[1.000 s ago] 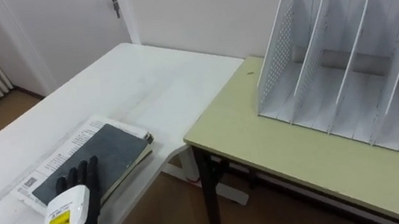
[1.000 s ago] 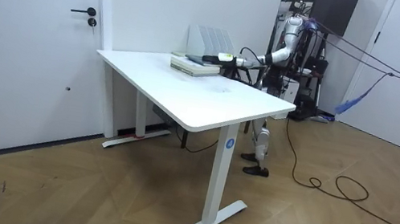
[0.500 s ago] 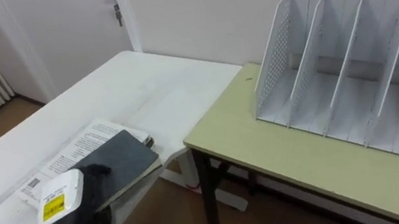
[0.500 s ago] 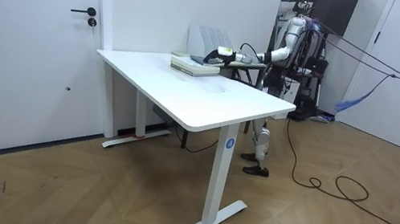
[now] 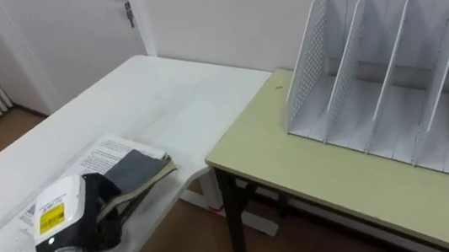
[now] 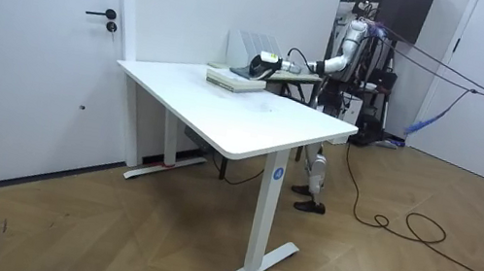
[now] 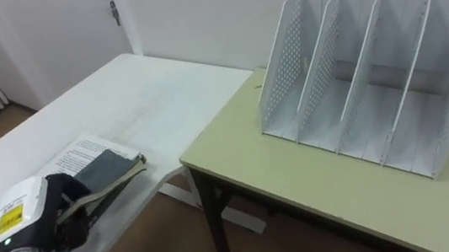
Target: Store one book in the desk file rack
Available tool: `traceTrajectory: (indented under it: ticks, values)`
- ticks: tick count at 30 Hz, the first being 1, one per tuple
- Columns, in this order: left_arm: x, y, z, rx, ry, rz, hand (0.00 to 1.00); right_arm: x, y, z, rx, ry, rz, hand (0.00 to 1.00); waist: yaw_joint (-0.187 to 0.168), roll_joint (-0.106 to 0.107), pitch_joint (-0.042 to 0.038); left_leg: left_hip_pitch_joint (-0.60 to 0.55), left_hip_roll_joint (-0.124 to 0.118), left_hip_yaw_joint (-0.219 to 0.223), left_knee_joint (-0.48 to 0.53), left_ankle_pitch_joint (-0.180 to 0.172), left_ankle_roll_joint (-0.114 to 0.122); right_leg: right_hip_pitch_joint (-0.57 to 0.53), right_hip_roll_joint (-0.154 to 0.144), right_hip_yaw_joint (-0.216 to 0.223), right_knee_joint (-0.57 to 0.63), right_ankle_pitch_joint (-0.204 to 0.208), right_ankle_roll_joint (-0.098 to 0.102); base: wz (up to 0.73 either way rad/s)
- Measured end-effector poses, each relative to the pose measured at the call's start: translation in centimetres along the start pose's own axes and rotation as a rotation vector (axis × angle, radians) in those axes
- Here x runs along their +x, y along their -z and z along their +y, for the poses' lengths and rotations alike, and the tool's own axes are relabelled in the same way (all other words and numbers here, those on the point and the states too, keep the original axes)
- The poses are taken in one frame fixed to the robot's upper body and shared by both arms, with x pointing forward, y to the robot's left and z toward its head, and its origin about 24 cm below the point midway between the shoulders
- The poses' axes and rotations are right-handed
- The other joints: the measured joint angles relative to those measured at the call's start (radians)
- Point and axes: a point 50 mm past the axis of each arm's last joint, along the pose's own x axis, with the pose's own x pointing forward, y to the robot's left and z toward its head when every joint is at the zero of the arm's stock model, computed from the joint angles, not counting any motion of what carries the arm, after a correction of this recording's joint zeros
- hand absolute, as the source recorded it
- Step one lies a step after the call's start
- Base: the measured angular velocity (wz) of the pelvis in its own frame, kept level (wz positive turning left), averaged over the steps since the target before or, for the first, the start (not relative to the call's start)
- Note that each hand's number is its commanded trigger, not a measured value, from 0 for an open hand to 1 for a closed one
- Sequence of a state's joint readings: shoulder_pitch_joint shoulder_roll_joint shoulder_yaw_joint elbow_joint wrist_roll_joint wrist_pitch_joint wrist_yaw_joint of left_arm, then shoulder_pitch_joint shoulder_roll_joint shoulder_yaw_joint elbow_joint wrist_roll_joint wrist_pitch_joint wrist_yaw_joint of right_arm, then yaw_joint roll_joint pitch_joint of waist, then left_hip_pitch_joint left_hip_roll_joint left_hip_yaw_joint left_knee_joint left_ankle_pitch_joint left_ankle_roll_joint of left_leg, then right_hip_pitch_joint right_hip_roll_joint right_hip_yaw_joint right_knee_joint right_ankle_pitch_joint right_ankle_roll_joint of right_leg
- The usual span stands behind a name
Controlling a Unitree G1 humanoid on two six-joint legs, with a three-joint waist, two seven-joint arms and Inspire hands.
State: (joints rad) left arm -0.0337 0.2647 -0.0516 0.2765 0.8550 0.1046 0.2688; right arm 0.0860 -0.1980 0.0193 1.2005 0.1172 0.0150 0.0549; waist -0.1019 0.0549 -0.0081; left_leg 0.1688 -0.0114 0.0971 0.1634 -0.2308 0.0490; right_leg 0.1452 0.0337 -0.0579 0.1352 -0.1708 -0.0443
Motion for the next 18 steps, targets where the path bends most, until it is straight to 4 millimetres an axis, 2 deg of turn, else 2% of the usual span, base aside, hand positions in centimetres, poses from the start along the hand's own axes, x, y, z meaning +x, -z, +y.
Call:
traceTrajectory:
  ticks: [4, 8, 9, 13, 18]
  values:
    - [0.1, -0.7, 0.4, -0.01, 0.016, -0.023, 1.0, 0.0, -0.3, 0.0, -0.009, -0.004, -0.006, 0.0, 0.0, 0.0, 0.0013, -0.004, 0.0, -0.001, 0.0, 0.0, 0.0, -0.002, 0.0, 0.002, 0.0, 0.0, 0.0, 0.04]
    - [0.2, -2.6, 1.3, -0.068, 0.034, -0.096, 1.0, 0.1, -0.6, 0.2, -0.026, -0.018, -0.019, 0.0, 0.002, -0.002, 0.004, -0.019, 0.0, -0.007, 0.004, 0.0, 0.0, -0.018, 0.0, -0.001, -0.001, 0.001, 0.001, 0.04]
    - [0.1, -3.1, 1.6, -0.109, 0.034, -0.115, 1.0, 0.1, -0.7, 0.3, -0.029, -0.02, -0.025, 0.0, 0.002, -0.004, 0.0072, -0.021, 0.0, -0.009, 0.004, 0.0, 0.0, -0.02, 0.0, 0.0, 0.0, 0.001, 0.001, 0.0]
    - [0.0, -4.6, 2.5, -0.287, 0.037, -0.164, 1.0, 0.1, -1.0, 0.5, -0.05, -0.017, -0.046, 0.0, 0.001, -0.006, 0.0105, -0.019, 0.0, -0.019, 0.004, 0.0, 0.0, -0.02, 0.001, -0.001, -0.001, 0.003, -0.001, 0.0]
    - [-0.6, -7.4, 4.0, -0.519, 0.08, -0.303, 1.0, 0.2, -1.4, 0.8, -0.069, -0.019, -0.064, 0.0, 0.0, -0.012, 0.0161, -0.027, 0.0, -0.018, 0.003, 0.0, 0.0, -0.029, 0.001, 0.002, -0.001, 0.003, -0.002, -0.02]
